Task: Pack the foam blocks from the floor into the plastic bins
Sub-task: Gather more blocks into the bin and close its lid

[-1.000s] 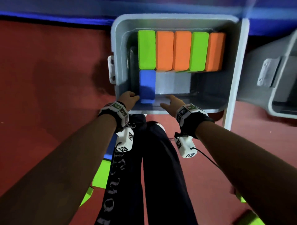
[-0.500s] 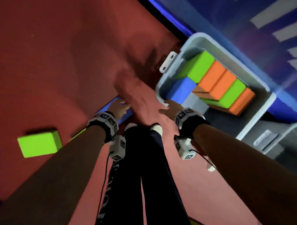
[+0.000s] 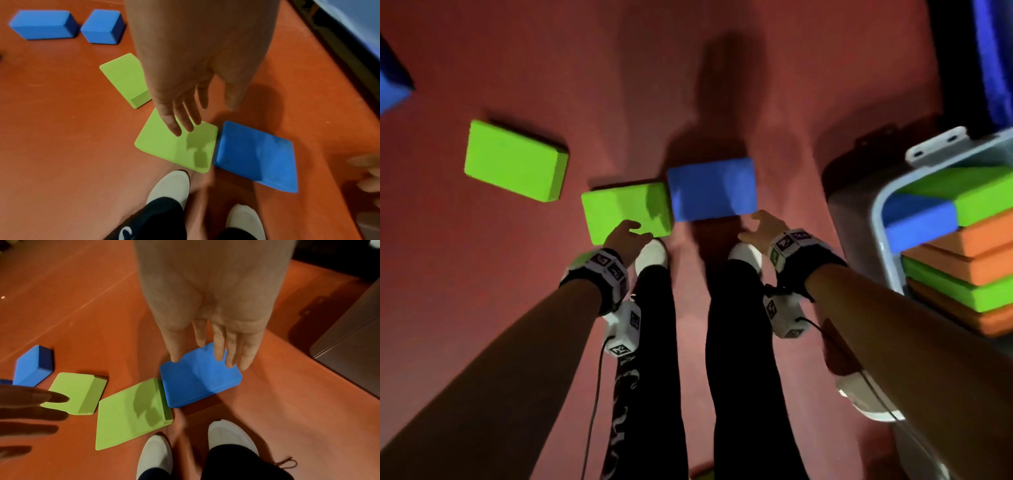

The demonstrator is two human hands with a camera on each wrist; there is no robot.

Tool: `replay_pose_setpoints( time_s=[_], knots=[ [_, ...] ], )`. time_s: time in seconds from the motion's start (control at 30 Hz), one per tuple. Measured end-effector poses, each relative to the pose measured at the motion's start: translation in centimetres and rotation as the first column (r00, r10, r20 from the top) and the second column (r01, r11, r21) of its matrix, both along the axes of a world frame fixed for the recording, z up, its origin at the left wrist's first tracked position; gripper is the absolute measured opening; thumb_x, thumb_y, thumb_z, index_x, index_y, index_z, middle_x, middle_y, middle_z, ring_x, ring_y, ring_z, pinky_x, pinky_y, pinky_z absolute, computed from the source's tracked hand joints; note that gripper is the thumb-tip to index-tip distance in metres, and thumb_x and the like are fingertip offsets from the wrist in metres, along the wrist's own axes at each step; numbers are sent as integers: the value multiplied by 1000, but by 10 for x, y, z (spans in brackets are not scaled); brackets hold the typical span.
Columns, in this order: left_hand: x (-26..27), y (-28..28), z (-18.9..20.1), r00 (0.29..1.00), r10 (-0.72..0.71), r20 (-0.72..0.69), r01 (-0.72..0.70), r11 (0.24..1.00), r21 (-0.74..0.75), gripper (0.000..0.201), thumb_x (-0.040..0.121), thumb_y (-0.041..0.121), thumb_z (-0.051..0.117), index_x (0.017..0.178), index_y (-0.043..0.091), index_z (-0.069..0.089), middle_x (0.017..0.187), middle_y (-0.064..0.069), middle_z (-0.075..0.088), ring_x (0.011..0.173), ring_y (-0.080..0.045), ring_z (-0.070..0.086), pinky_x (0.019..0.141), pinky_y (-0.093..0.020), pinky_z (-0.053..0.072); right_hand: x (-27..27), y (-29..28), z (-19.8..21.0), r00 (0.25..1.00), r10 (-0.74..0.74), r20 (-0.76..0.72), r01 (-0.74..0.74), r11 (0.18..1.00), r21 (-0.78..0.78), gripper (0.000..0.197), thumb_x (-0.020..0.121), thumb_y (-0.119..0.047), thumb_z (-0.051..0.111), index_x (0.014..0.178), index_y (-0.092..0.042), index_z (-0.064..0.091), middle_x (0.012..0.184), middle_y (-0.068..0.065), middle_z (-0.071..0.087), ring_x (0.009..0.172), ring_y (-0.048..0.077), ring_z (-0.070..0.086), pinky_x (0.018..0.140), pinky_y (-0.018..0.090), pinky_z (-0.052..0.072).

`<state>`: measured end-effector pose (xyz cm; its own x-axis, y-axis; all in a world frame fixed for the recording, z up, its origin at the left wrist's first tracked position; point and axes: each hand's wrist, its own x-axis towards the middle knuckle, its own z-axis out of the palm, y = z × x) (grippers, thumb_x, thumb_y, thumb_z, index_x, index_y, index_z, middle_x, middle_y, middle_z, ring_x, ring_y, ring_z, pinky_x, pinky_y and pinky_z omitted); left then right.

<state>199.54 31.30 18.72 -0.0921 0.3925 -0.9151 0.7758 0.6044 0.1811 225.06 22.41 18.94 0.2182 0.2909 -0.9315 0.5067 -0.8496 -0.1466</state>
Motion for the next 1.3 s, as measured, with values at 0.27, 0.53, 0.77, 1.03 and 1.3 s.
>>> replay_pose_setpoints(
  time_s=[0.27,0.53,0.77,1.03,1.3],
  knots=[
    [-49,17,-98,975,209,-78,-197,971,135,54,89,20,65,135,3,42,131,-19,55,118,-34,54,96,-38,42,-19,29,-104,988,-60,140,62,998,-10,77,85,-30,66,146,-8,24,145,18,37,131,35,41,101,35,37],
    [-90,32,-202,890,349,-292,-243,907,344,82,81,31,73,145,5,28,146,-20,33,135,-34,32,110,-39,25,14,37,-193,911,-312,271,318,948,21,101,85,-27,69,150,-5,-5,155,18,16,141,33,25,111,40,26],
    [-131,29,-222,852,465,-240,-434,884,173,92,62,66,73,134,11,52,140,-19,45,131,-36,39,110,-45,33,11,51,-197,846,-430,315,431,900,72,78,78,-48,69,136,-3,42,141,17,44,121,36,49,97,42,42],
    [-119,23,-162,839,537,-88,-523,840,144,57,76,21,79,116,15,40,115,-13,52,100,-21,50,80,-36,41,9,64,-136,816,-494,302,470,870,152,85,77,-25,76,138,3,23,137,19,43,121,31,49,96,38,42],
    [-77,19,-98,962,241,-126,-237,970,47,108,59,60,80,139,5,33,138,-19,45,125,-37,46,104,-45,42,-29,66,-64,920,-173,351,209,976,-68,107,71,-46,76,148,-7,13,152,18,19,136,37,31,108,42,33]
  ],
)
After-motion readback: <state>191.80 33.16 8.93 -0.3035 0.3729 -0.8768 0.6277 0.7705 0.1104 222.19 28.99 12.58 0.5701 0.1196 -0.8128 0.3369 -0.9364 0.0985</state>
